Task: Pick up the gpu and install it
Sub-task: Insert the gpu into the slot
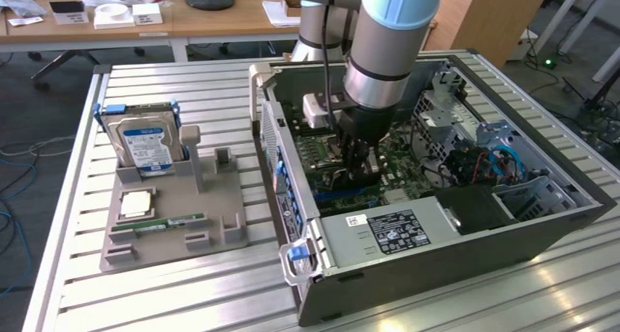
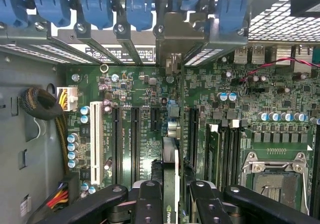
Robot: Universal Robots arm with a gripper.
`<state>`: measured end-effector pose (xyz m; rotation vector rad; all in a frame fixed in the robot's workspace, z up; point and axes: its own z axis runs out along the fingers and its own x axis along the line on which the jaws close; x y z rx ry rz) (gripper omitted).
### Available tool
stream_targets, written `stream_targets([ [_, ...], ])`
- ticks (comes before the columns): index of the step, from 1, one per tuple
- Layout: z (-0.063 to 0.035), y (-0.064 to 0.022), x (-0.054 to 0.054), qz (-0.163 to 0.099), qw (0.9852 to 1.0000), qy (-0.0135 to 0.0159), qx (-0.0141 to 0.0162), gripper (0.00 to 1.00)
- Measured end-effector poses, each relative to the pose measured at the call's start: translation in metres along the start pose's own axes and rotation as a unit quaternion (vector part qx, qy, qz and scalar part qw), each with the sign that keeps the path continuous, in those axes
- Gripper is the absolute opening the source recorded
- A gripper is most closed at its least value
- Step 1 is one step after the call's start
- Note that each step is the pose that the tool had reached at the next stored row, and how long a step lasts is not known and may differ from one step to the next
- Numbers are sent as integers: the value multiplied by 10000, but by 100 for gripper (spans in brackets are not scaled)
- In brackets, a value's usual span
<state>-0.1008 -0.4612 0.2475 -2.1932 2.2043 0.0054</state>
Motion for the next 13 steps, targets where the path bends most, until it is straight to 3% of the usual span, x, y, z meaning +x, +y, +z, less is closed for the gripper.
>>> stream_targets([
  [13, 9, 3, 0, 2, 10000, 0, -1, 26],
])
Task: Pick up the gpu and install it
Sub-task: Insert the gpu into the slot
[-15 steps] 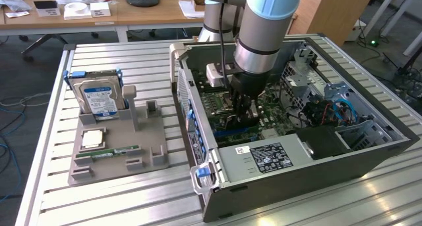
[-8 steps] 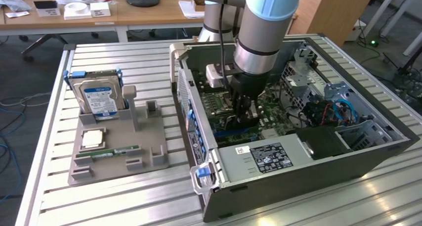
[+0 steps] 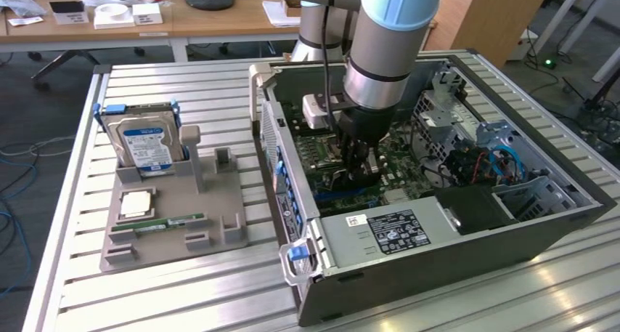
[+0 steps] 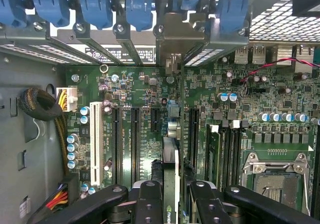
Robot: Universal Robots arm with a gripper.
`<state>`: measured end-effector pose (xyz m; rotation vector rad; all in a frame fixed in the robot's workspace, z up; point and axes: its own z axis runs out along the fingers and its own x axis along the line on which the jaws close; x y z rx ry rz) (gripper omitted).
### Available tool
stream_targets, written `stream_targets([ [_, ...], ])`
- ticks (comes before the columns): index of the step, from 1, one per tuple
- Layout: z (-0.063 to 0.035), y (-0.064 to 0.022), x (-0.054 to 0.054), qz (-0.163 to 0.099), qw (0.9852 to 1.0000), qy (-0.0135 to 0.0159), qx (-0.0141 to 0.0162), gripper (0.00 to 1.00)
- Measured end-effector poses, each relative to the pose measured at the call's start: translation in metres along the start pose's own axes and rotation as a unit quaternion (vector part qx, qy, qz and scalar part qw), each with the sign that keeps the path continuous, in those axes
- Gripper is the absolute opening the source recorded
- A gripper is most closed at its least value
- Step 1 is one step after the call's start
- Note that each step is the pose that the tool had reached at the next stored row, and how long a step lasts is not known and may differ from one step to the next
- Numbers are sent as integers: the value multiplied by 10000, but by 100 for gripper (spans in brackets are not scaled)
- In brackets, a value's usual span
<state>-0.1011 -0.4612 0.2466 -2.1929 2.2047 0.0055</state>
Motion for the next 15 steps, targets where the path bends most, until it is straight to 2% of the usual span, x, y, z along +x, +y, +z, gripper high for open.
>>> stream_targets([
  [15, 33, 1, 1, 0, 10000, 0, 0, 26],
])
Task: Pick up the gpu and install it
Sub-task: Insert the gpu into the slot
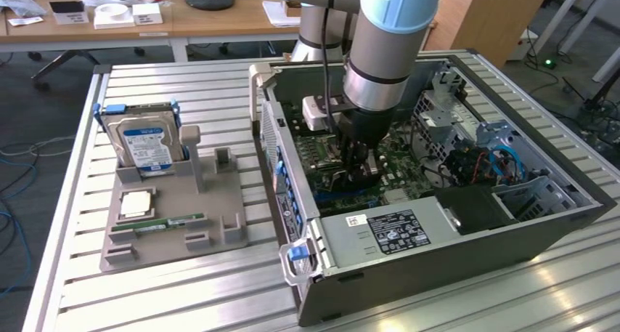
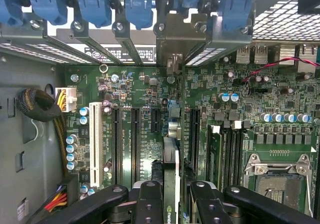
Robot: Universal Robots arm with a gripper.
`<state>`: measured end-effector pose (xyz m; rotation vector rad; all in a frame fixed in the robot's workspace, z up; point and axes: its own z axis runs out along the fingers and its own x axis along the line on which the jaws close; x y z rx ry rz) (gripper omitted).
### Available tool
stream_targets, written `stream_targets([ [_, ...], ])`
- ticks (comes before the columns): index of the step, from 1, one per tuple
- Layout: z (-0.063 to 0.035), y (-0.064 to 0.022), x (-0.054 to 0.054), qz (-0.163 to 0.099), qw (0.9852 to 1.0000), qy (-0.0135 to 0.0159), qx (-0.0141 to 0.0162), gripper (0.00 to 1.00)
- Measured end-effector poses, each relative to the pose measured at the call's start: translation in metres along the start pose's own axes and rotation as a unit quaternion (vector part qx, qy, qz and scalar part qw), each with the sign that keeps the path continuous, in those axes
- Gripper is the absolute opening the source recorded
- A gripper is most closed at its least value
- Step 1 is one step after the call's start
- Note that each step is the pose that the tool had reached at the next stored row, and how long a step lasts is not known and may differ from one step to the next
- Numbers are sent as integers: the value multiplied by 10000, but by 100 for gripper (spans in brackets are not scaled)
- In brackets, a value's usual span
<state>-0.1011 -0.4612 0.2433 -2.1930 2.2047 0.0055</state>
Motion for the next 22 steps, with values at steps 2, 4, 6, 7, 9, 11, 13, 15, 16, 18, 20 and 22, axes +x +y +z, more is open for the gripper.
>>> stream_targets([
  [2, 0, 0, 0, 0, 10000, 0, 0, 26],
  [4, 0, 0, 0, 0, 10000, 0, 0, 26],
  [6, 0, 0, 0, 0, 10000, 0, 0, 26],
  [7, 1, 1, 0, 0, 10000, 0, 0, 26],
  [9, 2, 4, 0, 0, 10000, 0, 1, 26],
  [11, 3, 6, 0, -1, 10000, 0, 0, 26],
  [13, 3, 8, 0, 0, 10000, 0, 0, 26],
  [15, 4, 9, 0, 0, 10000, 0, 0, 26],
  [16, 4, 9, 0, 0, 10000, 0, 0, 26],
  [18, 5, 10, 0, 0, 10000, 0, 0, 26],
  [20, 5, 11, 0, 0, 10000, 0, 0, 26],
  [22, 6, 14, 0, 0, 10000, 0, 0, 26],
])
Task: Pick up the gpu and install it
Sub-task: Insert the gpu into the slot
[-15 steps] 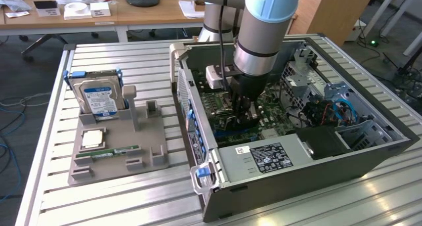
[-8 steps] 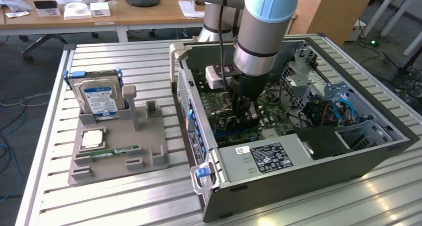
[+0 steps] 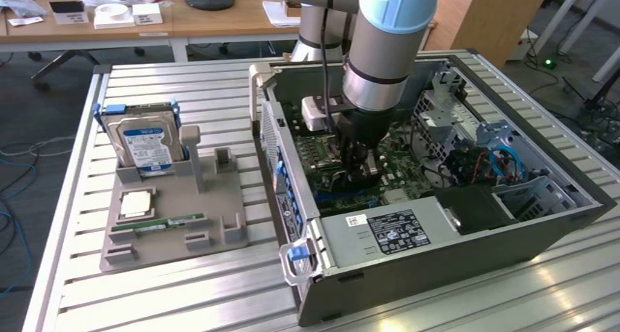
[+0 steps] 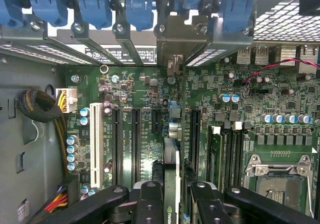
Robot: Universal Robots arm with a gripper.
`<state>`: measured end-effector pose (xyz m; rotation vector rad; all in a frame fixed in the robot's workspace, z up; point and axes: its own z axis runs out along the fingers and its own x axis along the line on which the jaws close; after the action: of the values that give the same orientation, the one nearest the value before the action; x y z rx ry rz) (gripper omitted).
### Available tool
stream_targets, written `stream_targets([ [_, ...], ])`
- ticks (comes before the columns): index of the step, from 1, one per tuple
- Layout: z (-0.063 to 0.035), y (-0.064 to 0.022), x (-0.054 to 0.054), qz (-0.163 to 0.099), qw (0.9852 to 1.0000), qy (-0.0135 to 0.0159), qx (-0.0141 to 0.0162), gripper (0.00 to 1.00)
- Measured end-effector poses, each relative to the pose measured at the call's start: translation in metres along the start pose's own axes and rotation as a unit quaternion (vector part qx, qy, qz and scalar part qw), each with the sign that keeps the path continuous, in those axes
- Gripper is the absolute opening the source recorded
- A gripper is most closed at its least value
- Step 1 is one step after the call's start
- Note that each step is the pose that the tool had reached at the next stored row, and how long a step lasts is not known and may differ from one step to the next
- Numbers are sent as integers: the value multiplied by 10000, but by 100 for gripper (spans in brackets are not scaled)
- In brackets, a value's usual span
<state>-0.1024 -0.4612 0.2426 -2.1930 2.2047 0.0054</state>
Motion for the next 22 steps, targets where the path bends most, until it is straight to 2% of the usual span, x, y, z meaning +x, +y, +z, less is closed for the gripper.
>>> stream_targets([
  [22, 23, 14, 0, -1, 10000, -2, 1, 26],
])
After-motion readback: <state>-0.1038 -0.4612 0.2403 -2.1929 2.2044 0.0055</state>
